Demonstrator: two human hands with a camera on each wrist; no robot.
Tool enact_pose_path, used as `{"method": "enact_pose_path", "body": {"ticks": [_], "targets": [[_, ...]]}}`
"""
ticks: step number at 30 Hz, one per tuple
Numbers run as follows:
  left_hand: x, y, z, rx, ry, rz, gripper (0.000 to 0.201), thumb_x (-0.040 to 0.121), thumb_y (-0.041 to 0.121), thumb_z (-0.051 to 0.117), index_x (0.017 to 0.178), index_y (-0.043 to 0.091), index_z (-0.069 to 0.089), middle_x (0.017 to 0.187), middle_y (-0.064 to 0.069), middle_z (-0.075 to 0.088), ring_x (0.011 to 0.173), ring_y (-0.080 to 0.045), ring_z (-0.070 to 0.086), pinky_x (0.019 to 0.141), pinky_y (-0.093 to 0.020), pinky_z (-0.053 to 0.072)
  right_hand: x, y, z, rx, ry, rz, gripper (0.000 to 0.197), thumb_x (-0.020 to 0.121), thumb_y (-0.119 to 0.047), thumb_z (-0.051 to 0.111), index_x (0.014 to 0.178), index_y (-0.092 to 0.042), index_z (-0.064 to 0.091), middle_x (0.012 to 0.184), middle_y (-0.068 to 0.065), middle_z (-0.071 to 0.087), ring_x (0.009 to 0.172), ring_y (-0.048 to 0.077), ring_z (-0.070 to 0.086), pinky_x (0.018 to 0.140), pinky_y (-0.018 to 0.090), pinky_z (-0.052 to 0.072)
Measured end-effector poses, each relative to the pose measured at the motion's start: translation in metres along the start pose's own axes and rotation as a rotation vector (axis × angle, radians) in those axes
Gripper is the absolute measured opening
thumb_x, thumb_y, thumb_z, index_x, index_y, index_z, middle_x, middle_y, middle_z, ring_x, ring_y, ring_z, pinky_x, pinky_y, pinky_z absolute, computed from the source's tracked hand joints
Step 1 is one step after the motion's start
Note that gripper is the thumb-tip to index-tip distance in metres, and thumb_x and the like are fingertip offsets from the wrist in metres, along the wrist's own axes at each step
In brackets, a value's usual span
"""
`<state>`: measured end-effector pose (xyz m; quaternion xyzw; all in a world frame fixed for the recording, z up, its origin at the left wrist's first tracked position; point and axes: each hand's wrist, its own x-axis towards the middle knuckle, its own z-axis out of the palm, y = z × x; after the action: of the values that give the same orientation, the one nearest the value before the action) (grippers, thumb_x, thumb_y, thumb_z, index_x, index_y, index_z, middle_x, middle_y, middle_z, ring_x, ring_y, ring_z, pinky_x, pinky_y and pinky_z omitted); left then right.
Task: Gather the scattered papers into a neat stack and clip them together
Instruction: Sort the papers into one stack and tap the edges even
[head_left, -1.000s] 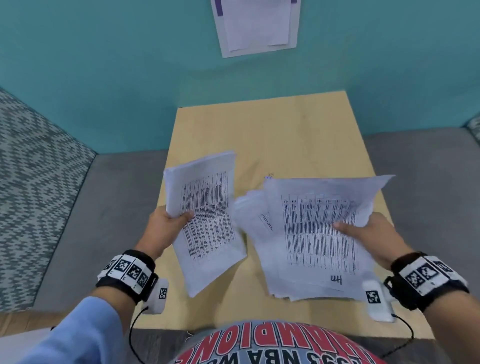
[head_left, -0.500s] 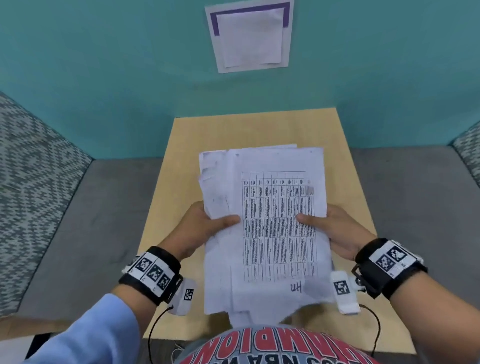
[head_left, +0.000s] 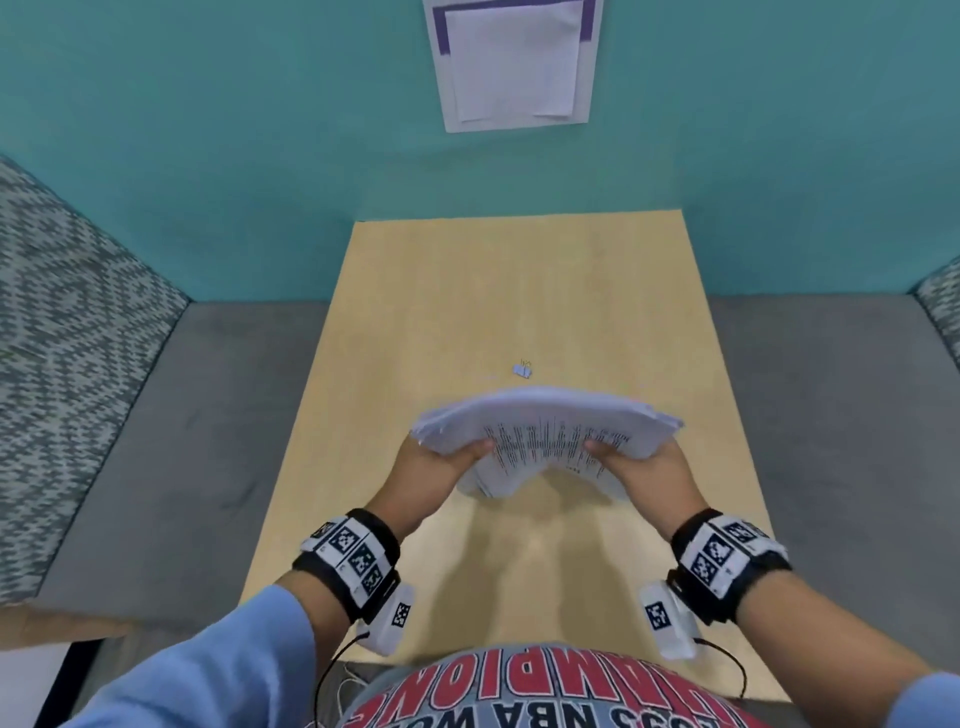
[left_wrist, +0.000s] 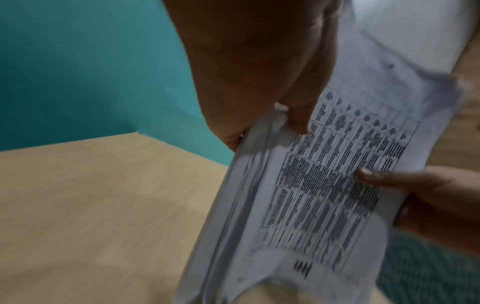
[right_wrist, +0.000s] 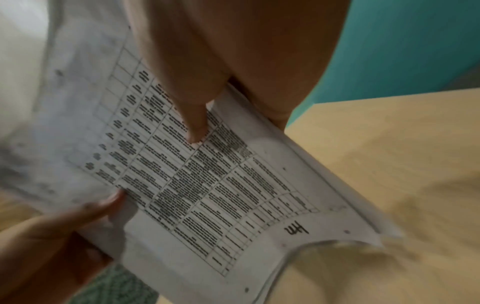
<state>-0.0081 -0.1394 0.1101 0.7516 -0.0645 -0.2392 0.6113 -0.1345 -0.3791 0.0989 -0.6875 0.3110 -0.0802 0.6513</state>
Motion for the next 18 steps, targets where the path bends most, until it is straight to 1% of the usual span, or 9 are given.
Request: {"method": "enact_pose_path", "body": {"ticks": [3,5,7,9,10,11,14,16,18], "targets": [[0.001,0.006,-0.005,-0.135,0.016,0.046,0.039,0.088,0.006,0.086,0.124,0.015,0.075,0.119,0.000,0.084,0.111,-0.015,0.079,0.095,-0.033,0.064,-0.007,-0.009,-0.004,0.069,0.027,-0.076,0.022,0.087,-0.008,0.082,0.108,-0.012,0.078,0.106,0.003,0.082,0.102,0.016,0.077,0.095,0.038,0.061],[-0.001,0.006,-0.007,-0.117,-0.023,0.032,0.041,0.084,0.006,0.089,0.122,0.017,0.077,0.118,0.000,0.084,0.111,-0.016,0.079,0.096,-0.034,0.064,-0.012,-0.007,-0.008,0.100,0.015,-0.093,0.032,0.084,-0.004,0.084,0.114,-0.007,0.076,0.107,0.003,0.082,0.101,0.014,0.078,0.089,0.029,0.063],[-0.004,0.001,-0.008,-0.048,-0.090,0.003,0.041,0.081,0.005,0.092,0.117,0.020,0.080,0.115,0.000,0.085,0.108,-0.015,0.080,0.097,-0.035,0.064,-0.014,0.002,-0.011,0.089,-0.020,-0.062,0.033,0.082,-0.003,0.085,0.113,-0.012,0.077,0.105,0.003,0.083,0.099,0.017,0.079,0.086,0.037,0.064],[-0.006,-0.002,-0.007,-0.001,-0.135,-0.006,0.038,0.082,0.006,0.092,0.116,0.019,0.081,0.114,0.000,0.085,0.108,-0.014,0.080,0.097,-0.035,0.063,-0.012,0.008,-0.013,0.044,-0.029,-0.049,0.030,0.083,-0.006,0.085,0.108,-0.021,0.078,0.104,0.000,0.083,0.099,0.018,0.079,0.090,0.046,0.063],[-0.007,-0.001,-0.006,-0.004,-0.134,0.006,0.035,0.083,0.006,0.091,0.115,0.018,0.081,0.113,0.001,0.085,0.106,-0.012,0.080,0.095,-0.034,0.063,-0.008,0.008,-0.013,0.043,-0.025,-0.045,0.027,0.084,-0.008,0.085,0.105,-0.023,0.078,0.103,-0.001,0.083,0.099,0.018,0.078,0.092,0.046,0.061],[-0.007,0.003,-0.006,-0.016,-0.117,0.026,0.034,0.084,0.005,0.090,0.114,0.018,0.081,0.112,0.002,0.085,0.104,-0.010,0.080,0.092,-0.031,0.062,-0.006,0.006,-0.013,0.054,-0.019,-0.045,0.024,0.084,-0.010,0.085,0.103,-0.024,0.078,0.102,-0.002,0.083,0.100,0.018,0.078,0.093,0.043,0.061],[-0.008,0.013,-0.010,-0.081,-0.056,0.081,0.034,0.085,0.003,0.088,0.115,0.019,0.080,0.113,0.001,0.085,0.104,-0.011,0.079,0.089,-0.027,0.063,-0.007,-0.009,-0.013,0.110,-0.015,-0.109,0.022,0.085,-0.007,0.083,0.102,-0.020,0.078,0.101,-0.005,0.083,0.097,0.012,0.078,0.084,0.021,0.062],[-0.008,0.016,-0.013,-0.089,-0.067,0.084,0.039,0.084,0.004,0.090,0.118,0.017,0.078,0.115,0.001,0.084,0.108,-0.014,0.079,0.091,-0.027,0.063,-0.010,-0.014,-0.014,0.137,-0.035,-0.127,0.026,0.083,-0.003,0.085,0.106,-0.013,0.079,0.102,-0.001,0.083,0.095,0.010,0.079,0.079,0.017,0.060],[-0.008,0.014,-0.015,-0.032,-0.097,0.068,0.043,0.082,0.002,0.091,0.120,0.015,0.077,0.113,0.008,0.083,0.104,-0.009,0.077,0.086,-0.024,0.061,-0.010,-0.006,-0.015,0.129,-0.068,-0.110,0.031,0.080,0.000,0.086,0.108,-0.009,0.077,0.099,0.001,0.083,0.091,0.010,0.079,0.077,0.018,0.060]]}}
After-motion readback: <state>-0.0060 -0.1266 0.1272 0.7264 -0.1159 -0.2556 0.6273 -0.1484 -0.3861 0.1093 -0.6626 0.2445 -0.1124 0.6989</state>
